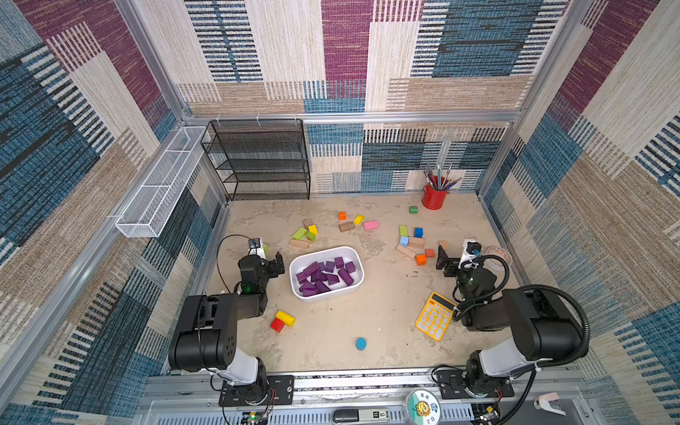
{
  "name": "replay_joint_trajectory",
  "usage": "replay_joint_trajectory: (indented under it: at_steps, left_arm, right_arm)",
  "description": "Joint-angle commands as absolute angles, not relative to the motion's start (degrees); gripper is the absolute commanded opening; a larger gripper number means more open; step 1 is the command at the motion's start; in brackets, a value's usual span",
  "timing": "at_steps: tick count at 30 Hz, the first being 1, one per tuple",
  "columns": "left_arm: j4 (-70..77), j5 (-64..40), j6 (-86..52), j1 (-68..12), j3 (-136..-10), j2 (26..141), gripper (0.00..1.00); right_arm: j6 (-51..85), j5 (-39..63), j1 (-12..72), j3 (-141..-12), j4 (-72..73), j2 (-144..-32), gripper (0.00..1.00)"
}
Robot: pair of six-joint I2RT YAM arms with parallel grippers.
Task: Pick purple bricks into the storage bin
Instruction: Reset both arms
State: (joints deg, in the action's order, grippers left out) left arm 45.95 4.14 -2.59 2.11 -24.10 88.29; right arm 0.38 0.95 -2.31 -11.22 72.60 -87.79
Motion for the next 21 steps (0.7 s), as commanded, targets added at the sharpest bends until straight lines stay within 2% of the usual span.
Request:
replay_joint_trajectory:
  at_steps: [1,21]
  left_arm:
    - [47.2,4.35,-1.85,2.09,-23.99,88.07,0.99]
    - [47.55,4.3,-1.84,2.03,-23.77,87.87,0.99]
  right_arm:
    - [0.44,1.48,-2.2,-11.16,74.79,-87.62,0.99]
    - [0.37,1.45,-2.2,-11.52,74.37,-87.75,0.99]
